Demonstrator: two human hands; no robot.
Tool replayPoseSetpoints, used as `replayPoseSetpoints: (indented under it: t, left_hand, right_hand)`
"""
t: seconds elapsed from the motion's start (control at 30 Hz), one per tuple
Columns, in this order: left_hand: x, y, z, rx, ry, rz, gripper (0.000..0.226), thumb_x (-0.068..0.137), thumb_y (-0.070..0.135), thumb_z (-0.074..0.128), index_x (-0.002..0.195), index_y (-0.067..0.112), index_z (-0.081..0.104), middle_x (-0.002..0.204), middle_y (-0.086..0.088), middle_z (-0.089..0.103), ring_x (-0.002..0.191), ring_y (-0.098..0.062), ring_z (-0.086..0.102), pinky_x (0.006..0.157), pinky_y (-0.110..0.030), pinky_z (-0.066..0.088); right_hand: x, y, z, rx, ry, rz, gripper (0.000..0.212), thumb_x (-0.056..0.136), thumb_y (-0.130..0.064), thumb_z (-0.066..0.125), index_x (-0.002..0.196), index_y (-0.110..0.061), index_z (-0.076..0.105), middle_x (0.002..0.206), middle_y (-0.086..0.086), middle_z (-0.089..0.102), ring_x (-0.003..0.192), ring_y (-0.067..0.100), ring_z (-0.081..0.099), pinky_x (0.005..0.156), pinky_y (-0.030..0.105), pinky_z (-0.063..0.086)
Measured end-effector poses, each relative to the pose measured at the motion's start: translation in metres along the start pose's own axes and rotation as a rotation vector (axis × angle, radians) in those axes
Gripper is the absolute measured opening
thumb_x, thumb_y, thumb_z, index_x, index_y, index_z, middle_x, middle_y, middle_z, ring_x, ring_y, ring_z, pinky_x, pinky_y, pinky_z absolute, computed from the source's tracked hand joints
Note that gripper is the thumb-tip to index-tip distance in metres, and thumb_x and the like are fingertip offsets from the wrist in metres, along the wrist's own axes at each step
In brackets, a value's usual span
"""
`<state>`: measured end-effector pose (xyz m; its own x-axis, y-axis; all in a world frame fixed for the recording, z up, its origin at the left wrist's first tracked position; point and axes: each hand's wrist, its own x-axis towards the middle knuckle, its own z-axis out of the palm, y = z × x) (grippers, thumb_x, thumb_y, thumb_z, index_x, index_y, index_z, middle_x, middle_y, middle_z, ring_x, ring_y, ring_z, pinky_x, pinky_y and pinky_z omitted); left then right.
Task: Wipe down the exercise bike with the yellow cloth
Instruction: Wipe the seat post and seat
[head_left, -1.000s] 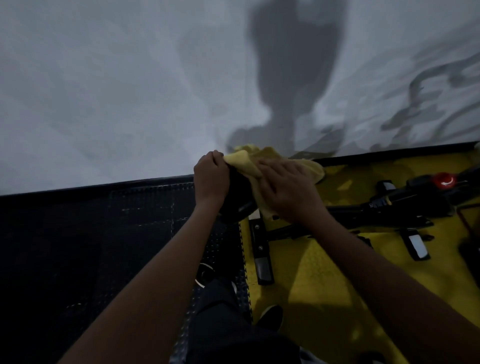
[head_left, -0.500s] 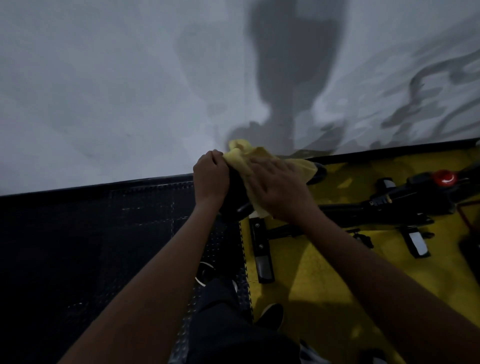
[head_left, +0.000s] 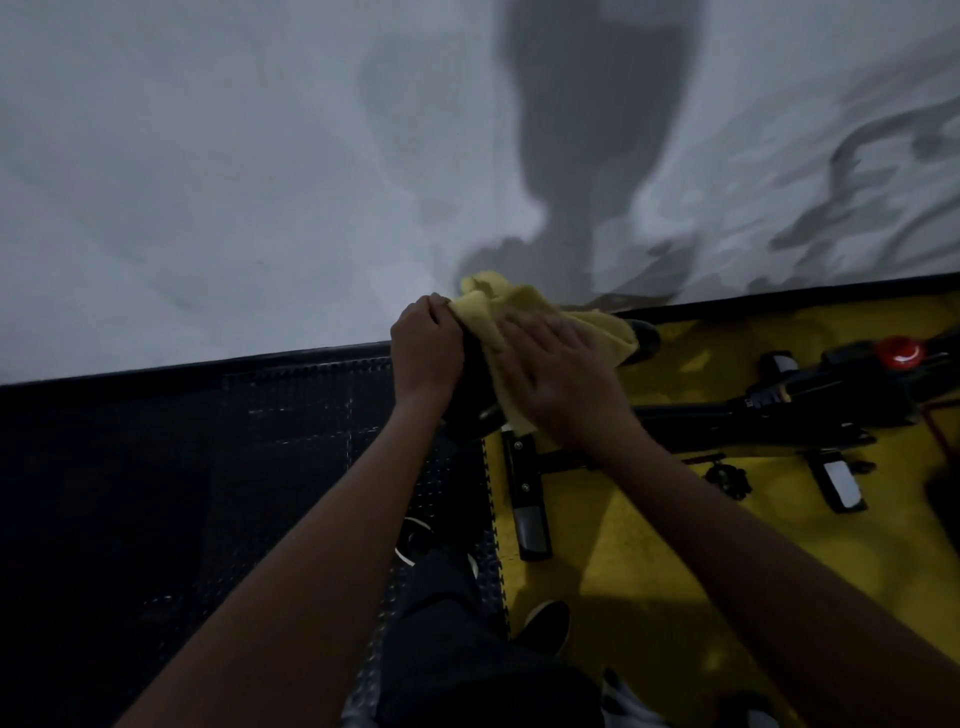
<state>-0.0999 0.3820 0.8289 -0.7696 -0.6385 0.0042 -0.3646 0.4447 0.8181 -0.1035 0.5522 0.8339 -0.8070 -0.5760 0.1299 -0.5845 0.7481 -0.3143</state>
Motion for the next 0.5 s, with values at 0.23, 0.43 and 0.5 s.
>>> replayPoseSetpoints:
  t: [0.23,0.43,0.5]
  left_hand:
    - [-0.002,0.003,-0.001,0.000,0.003,0.025,0.038,0.104,0.022,0.036,0.090,0.004,0.067,0.083,0.001,0.061,0.077,-0.012,0.053,0.062,-0.019,0.034]
    - [0.002,0.000,0.001,0.032,0.015,0.014,0.035,0.101,0.017,0.039,0.069,0.009,0.050,0.063,0.003,0.048,0.059,-0.012,0.043,0.053,-0.023,0.027]
    - [0.000,-0.001,0.001,0.019,0.009,0.008,0.035,0.101,0.020,0.038,0.070,0.010,0.052,0.067,0.001,0.053,0.061,-0.012,0.045,0.056,-0.022,0.028]
  right_hand:
    - [0.044,0.011,-0.020,-0.245,-0.007,0.306,0.056,0.100,-0.042,0.017,0.082,-0.015,0.062,0.076,0.008,0.066,0.062,0.024,0.046,0.067,0.035,0.031]
    - [0.027,-0.038,0.010,0.025,0.025,0.127,0.050,0.104,-0.042,0.031,0.140,-0.019,0.057,0.139,0.004,0.061,0.124,0.029,0.055,0.104,0.045,0.036]
    - [0.015,-0.008,-0.001,0.004,0.027,0.019,0.046,0.105,-0.041,0.037,0.136,-0.017,0.060,0.133,0.007,0.065,0.120,0.030,0.058,0.101,0.044,0.040]
